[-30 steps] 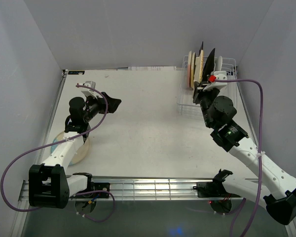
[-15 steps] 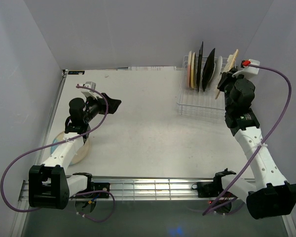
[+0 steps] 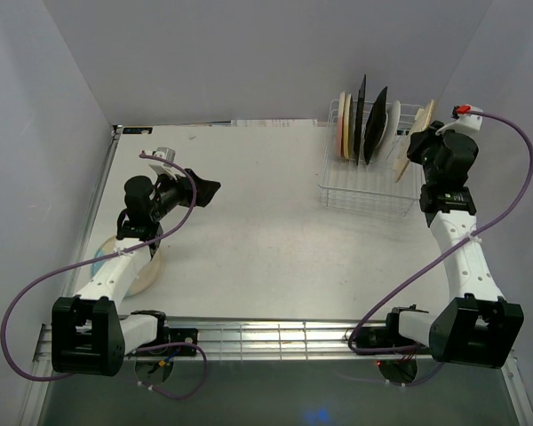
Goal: Load the plates into the dish rack
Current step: Pick up the plate from the dish rack.
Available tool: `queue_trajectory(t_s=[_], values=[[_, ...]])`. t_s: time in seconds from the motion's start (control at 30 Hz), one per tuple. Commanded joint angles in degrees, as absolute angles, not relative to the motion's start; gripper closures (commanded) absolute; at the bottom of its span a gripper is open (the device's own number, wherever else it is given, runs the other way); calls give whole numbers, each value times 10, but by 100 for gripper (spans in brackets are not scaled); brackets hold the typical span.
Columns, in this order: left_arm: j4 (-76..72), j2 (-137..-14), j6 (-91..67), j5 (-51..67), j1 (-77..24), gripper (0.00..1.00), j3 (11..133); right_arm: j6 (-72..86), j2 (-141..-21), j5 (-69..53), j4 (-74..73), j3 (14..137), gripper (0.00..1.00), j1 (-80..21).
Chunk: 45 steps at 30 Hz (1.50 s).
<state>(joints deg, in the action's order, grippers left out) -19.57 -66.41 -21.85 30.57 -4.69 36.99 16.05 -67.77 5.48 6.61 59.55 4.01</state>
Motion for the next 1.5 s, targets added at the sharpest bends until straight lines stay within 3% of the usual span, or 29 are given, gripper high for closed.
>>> queue_trajectory(t_s=[0.0,0.43,0.77,1.47], values=[[-207,-647,-209,324,-46,6,367,162,-673,-3,201,608,92,67],[-206,-647,-207,335,-46,6,366,184,-719,-152,437,505,92,135],[-206,-639,-204,343,-46,6,362,301,-769,-222,673,423,92,196],[-206,-635,-202,345,-46,6,361,401,-889,-265,819,431,92,217]])
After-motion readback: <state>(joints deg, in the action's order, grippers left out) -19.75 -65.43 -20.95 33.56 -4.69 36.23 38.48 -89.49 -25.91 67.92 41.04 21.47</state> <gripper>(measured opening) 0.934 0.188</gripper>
